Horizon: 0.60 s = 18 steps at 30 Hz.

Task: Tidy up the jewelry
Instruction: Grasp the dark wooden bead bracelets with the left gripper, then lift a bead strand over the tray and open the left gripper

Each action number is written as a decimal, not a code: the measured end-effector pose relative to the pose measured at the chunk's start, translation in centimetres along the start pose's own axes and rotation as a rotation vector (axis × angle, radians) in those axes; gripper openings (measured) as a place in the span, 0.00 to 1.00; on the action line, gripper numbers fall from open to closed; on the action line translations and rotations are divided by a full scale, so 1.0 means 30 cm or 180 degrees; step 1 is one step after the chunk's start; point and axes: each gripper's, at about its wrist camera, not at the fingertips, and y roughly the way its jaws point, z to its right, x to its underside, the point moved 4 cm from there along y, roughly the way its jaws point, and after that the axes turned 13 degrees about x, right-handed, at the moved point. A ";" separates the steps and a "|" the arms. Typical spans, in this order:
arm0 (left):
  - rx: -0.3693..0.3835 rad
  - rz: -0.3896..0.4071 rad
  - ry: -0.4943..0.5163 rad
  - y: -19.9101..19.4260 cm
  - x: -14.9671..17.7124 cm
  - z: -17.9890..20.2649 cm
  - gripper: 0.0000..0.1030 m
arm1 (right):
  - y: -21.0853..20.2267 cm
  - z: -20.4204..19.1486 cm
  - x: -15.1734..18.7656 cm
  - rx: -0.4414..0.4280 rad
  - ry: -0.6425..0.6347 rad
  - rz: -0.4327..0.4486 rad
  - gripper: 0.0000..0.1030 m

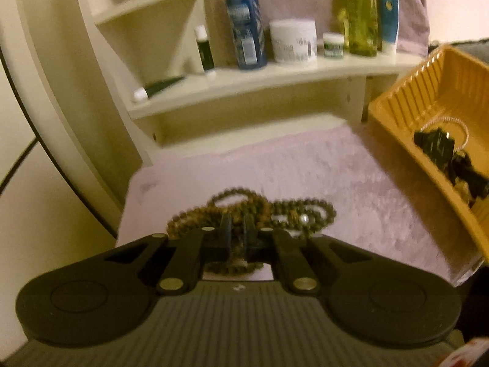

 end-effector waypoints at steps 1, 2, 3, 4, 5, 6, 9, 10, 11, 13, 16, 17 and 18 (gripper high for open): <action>0.0023 0.0035 -0.0015 -0.013 -0.015 -0.004 0.06 | -0.001 -0.001 -0.001 0.0000 -0.0004 0.0006 0.07; 0.0065 0.0077 -0.0034 -0.028 -0.035 -0.010 0.06 | -0.002 -0.002 -0.001 0.0000 -0.0007 0.0012 0.07; 0.0089 0.0115 -0.0040 -0.040 -0.053 -0.014 0.06 | -0.005 -0.003 -0.001 0.0000 -0.0011 0.0016 0.07; 0.0104 0.0155 -0.0034 -0.054 -0.073 -0.020 0.06 | -0.008 -0.003 -0.001 -0.0004 -0.0014 0.0020 0.07; 0.0111 0.0206 -0.0030 -0.070 -0.096 -0.026 0.06 | -0.009 -0.004 -0.002 -0.0009 -0.0023 0.0027 0.07; 0.0119 0.0257 -0.0029 -0.086 -0.119 -0.034 0.06 | -0.012 -0.005 -0.003 -0.0011 -0.0026 0.0035 0.07; 0.0168 0.0393 -0.0064 -0.129 -0.180 -0.056 0.06 | -0.018 -0.008 -0.004 -0.0007 -0.0028 0.0054 0.07; 0.0171 0.0432 -0.0045 -0.143 -0.199 -0.060 0.06 | -0.020 -0.009 -0.004 -0.0006 -0.0030 0.0059 0.07; 0.0185 0.0477 -0.0037 -0.158 -0.218 -0.064 0.06 | -0.021 -0.009 -0.003 -0.0006 -0.0030 0.0063 0.07; 0.0231 0.0540 -0.0041 -0.183 -0.256 -0.070 0.06 | -0.021 -0.008 -0.002 -0.0005 -0.0023 0.0062 0.07; 0.0308 0.0646 -0.0032 -0.219 -0.311 -0.067 0.06 | -0.021 -0.008 -0.003 -0.0005 -0.0026 0.0066 0.07; 0.0342 0.0683 -0.0034 -0.229 -0.330 -0.065 0.06 | -0.020 -0.008 -0.003 -0.0007 -0.0026 0.0070 0.07; 0.0344 0.0716 -0.0001 -0.244 -0.348 -0.057 0.06 | -0.021 -0.008 -0.004 -0.0011 -0.0024 0.0076 0.07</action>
